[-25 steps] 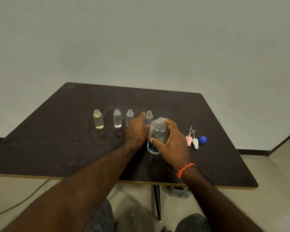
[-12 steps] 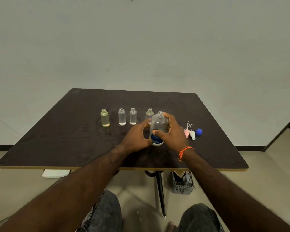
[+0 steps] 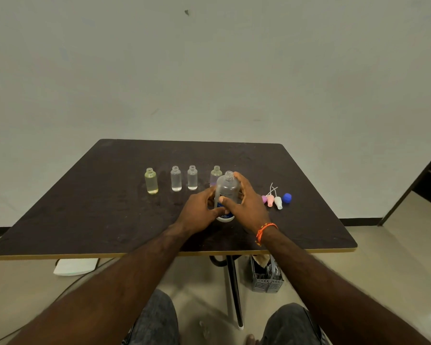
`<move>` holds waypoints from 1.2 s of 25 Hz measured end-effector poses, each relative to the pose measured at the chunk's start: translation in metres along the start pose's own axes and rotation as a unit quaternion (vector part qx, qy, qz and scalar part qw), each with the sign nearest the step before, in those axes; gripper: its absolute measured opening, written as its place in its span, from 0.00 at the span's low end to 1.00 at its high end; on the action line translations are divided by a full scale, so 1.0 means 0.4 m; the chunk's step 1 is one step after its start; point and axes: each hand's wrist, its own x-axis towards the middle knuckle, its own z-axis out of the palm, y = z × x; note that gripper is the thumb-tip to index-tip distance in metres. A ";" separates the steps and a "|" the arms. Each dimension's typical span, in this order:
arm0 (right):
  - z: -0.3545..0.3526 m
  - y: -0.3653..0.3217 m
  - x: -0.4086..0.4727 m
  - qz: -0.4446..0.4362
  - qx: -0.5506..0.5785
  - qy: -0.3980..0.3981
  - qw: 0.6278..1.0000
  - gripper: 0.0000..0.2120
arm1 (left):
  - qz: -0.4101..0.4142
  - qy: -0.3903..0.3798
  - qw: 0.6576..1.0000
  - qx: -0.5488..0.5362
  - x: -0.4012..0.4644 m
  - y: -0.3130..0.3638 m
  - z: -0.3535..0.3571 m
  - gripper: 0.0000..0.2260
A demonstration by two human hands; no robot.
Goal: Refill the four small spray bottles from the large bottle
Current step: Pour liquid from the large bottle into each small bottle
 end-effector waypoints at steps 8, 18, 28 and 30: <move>-0.049 -0.003 0.022 -0.011 0.010 0.032 0.999 0.32 | 0.016 0.041 0.999 -0.014 0.022 0.025 0.035 0.30; -0.231 0.048 0.227 0.032 -0.033 0.122 0.992 0.30 | -0.009 -0.035 0.999 -0.003 0.301 0.122 0.168 0.29; -0.226 0.161 0.355 0.068 -0.026 0.056 0.996 0.31 | -0.072 -0.099 0.992 0.018 0.415 0.049 0.194 0.32; -0.218 0.170 0.354 0.063 -0.018 0.056 0.996 0.31 | -0.083 -0.100 0.991 0.025 0.410 0.046 0.192 0.33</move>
